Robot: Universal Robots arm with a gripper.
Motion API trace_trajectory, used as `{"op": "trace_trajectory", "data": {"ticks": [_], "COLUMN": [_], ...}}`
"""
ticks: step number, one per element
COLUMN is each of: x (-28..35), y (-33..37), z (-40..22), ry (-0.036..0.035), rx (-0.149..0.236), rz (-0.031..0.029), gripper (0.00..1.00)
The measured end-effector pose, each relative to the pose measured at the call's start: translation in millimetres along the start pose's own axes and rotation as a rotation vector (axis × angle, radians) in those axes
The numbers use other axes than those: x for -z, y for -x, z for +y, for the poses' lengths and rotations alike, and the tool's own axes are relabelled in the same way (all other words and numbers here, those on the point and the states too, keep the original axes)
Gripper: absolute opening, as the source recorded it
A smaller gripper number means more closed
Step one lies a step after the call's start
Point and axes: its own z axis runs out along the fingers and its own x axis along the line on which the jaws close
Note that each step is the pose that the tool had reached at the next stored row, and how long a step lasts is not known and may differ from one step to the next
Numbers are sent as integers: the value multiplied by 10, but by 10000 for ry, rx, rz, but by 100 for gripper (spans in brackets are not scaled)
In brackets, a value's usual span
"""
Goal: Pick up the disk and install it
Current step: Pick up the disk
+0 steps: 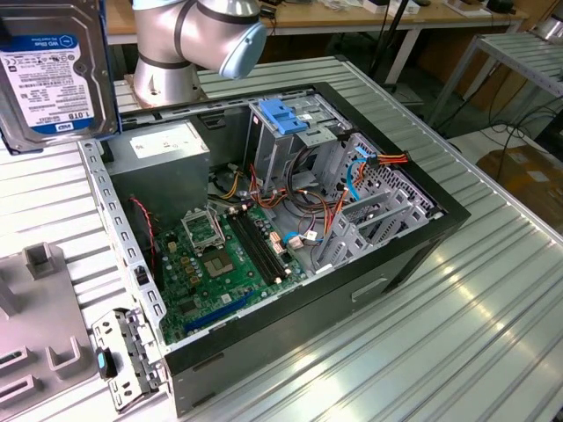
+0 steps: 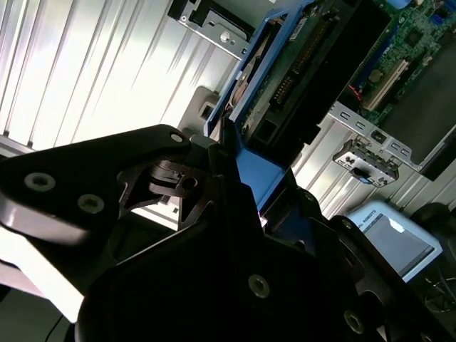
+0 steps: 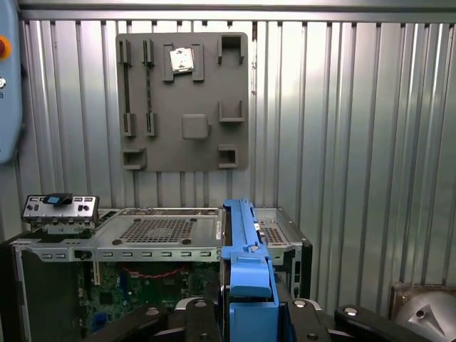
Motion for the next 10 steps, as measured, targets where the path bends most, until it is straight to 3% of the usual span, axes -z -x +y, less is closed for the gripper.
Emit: {"op": "trace_trajectory", "data": {"ticks": [7, 10], "x": [-15, -26], "y": [-3, -8], "z": [-104, -186], "ry": [-1, 0], "rx": [0, 0], "rz": [-1, 0], "gripper": [37, 37]}}
